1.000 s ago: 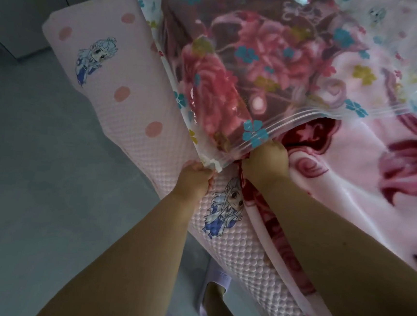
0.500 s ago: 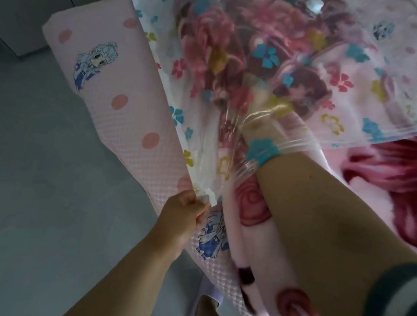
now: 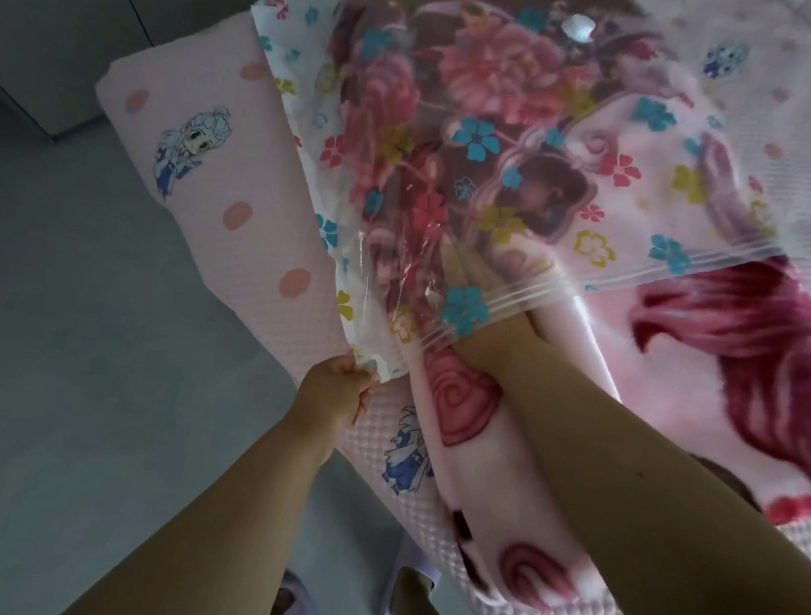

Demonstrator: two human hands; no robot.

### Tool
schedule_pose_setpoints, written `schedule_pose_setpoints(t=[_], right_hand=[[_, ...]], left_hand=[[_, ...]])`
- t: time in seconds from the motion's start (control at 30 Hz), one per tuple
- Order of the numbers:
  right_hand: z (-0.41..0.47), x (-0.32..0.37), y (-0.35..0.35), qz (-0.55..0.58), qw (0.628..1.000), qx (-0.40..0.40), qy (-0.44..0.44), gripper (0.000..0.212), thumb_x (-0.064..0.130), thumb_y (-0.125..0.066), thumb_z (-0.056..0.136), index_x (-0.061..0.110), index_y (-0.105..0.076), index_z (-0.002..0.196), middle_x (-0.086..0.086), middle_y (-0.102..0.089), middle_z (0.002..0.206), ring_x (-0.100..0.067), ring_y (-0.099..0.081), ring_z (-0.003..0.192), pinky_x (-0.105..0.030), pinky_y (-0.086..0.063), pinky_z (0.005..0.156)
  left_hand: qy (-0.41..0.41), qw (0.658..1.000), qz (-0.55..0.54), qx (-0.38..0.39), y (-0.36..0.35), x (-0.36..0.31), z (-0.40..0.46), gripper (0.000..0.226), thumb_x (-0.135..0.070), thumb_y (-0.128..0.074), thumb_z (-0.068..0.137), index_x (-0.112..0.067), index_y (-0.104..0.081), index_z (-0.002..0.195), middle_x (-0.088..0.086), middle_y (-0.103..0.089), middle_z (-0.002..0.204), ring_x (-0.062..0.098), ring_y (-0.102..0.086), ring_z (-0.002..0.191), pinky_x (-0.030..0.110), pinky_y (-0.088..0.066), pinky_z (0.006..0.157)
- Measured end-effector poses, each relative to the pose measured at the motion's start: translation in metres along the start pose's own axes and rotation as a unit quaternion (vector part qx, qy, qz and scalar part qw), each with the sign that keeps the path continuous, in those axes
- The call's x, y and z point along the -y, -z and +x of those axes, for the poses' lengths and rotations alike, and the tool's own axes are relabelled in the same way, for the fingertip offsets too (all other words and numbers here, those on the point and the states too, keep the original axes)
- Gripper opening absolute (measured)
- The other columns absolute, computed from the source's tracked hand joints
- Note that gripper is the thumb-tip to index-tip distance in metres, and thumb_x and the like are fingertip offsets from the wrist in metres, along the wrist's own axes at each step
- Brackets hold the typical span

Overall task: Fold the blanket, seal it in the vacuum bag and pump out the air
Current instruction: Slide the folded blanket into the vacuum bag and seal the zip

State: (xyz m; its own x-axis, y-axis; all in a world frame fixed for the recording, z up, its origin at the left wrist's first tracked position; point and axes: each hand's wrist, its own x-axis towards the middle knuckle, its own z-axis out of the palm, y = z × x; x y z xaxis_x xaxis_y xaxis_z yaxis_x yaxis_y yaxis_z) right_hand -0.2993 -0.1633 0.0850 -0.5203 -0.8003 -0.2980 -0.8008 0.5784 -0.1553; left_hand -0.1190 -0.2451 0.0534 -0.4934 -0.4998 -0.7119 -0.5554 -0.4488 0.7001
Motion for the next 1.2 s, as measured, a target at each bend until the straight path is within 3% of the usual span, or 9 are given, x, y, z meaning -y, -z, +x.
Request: schedule_pose_setpoints(t=[0.17, 0.23, 0.3, 0.37, 0.5, 0.73, 0.93, 1.07, 1.2], right_hand=[[-0.059, -0.012, 0.006, -0.019, 0.998, -0.046, 0.028, 0.053, 0.038, -0.027, 0.098, 0.017, -0.032, 0.147, -0.006, -0.034, 0.152, -0.023, -0.028, 0.14, -0.032, -0.006, 0.116], [-0.079, -0.026, 0.014, 0.004, 0.995, -0.091, 0.028, 0.044, 0.03, -0.045, 0.094, 0.016, -0.052, 0.134, -0.005, -0.05, 0.141, -0.025, -0.043, 0.131, -0.033, -0.019, 0.114], [-0.097, -0.045, 0.023, 0.024, 0.98, -0.196, 0.018, 0.024, 0.015, -0.058, 0.08, 0.007, -0.072, 0.098, -0.011, -0.069, 0.105, -0.032, -0.064, 0.095, -0.037, -0.047, 0.091], [-0.108, -0.073, 0.035, 0.051, 0.956, -0.286, -0.031, 0.009, 0.007, -0.061, 0.071, 0.004, -0.07, 0.074, -0.011, -0.068, 0.079, -0.033, -0.062, 0.072, -0.036, -0.05, 0.069], [-0.107, -0.149, 0.055, 0.082, 0.907, -0.366, -0.194, 0.011, 0.003, -0.064, 0.077, 0.0, -0.068, 0.087, -0.018, -0.065, 0.087, -0.038, -0.059, 0.084, -0.04, -0.046, 0.08], [-0.088, -0.292, 0.069, 0.227, 0.839, -0.2, -0.451, 0.071, 0.056, -0.062, 0.08, 0.005, -0.051, 0.128, -0.016, -0.05, 0.131, -0.033, -0.044, 0.124, -0.039, -0.034, 0.104], [-0.073, -0.346, 0.055, 0.447, 0.779, -0.083, -0.432, 0.073, 0.067, -0.072, 0.061, 0.018, -0.059, 0.114, -0.008, -0.062, 0.117, -0.02, -0.058, 0.09, -0.028, -0.044, 0.076], [-0.065, -0.364, 0.038, 0.455, 0.786, -0.013, -0.418, 0.105, 0.078, -0.07, 0.046, 0.014, -0.052, 0.127, -0.004, -0.058, 0.12, -0.022, -0.057, 0.103, -0.031, -0.042, 0.087], [-0.058, -0.372, 0.025, 0.433, 0.815, -0.012, -0.385, 0.067, 0.07, -0.073, 0.055, 0.018, -0.065, 0.096, 0.002, -0.064, 0.09, -0.018, -0.06, 0.086, -0.027, -0.041, 0.074]], left_hand=[[-0.079, 0.961, 0.25, -0.092, -0.006, -0.018, -0.007, 0.039, -0.047, -0.049, 0.094, -0.016, -0.053, 0.07, -0.004, -0.05, 0.059, 0.013, -0.046, 0.056, 0.027, -0.03, 0.051], [-0.166, 0.943, 0.262, -0.122, -0.02, -0.043, -0.014, 0.04, -0.045, -0.05, 0.092, -0.018, -0.044, 0.063, -0.004, -0.049, 0.058, 0.015, -0.046, 0.056, 0.028, -0.029, 0.051], [-0.237, 0.93, 0.254, -0.12, -0.044, -0.075, -0.019, 0.036, -0.044, -0.051, 0.091, -0.018, -0.047, 0.066, -0.003, -0.054, 0.061, 0.016, -0.051, 0.059, 0.029, -0.033, 0.052], [-0.302, 0.902, 0.289, -0.107, -0.077, -0.108, -0.021, 0.033, -0.042, -0.052, 0.09, -0.022, -0.047, 0.066, -0.005, -0.055, 0.063, 0.018, -0.052, 0.062, 0.03, -0.033, 0.054], [-0.374, 0.854, 0.355, -0.063, -0.155, -0.162, -0.016, 0.025, -0.04, -0.055, 0.087, -0.021, -0.051, 0.07, -0.005, -0.061, 0.069, 0.022, -0.057, 0.07, 0.031, -0.041, 0.064], [-0.481, 0.765, 0.426, 0.035, -0.288, -0.212, 0.008, 0.016, -0.031, -0.059, 0.086, -0.016, -0.063, 0.079, 0.0, -0.06, 0.082, 0.024, -0.058, 0.082, 0.028, -0.038, 0.066], [-0.5, 0.693, 0.503, 0.132, -0.382, -0.225, 0.039, 0.024, -0.023, -0.056, 0.086, -0.014, -0.067, 0.105, 0.002, -0.066, 0.107, 0.019, -0.06, 0.102, 0.028, -0.037, 0.097], [-0.486, 0.644, 0.564, 0.176, -0.436, -0.222, 0.06, 0.037, -0.028, -0.057, 0.089, -0.006, -0.059, 0.119, 0.01, -0.06, 0.122, 0.026, -0.053, 0.114, 0.031, -0.04, 0.093], [-0.463, 0.596, 0.627, 0.193, -0.478, -0.217, 0.082, 0.052, -0.033, -0.057, 0.089, -0.014, -0.048, 0.137, 0.006, -0.051, 0.138, 0.026, -0.046, 0.127, 0.038, -0.04, 0.103]])
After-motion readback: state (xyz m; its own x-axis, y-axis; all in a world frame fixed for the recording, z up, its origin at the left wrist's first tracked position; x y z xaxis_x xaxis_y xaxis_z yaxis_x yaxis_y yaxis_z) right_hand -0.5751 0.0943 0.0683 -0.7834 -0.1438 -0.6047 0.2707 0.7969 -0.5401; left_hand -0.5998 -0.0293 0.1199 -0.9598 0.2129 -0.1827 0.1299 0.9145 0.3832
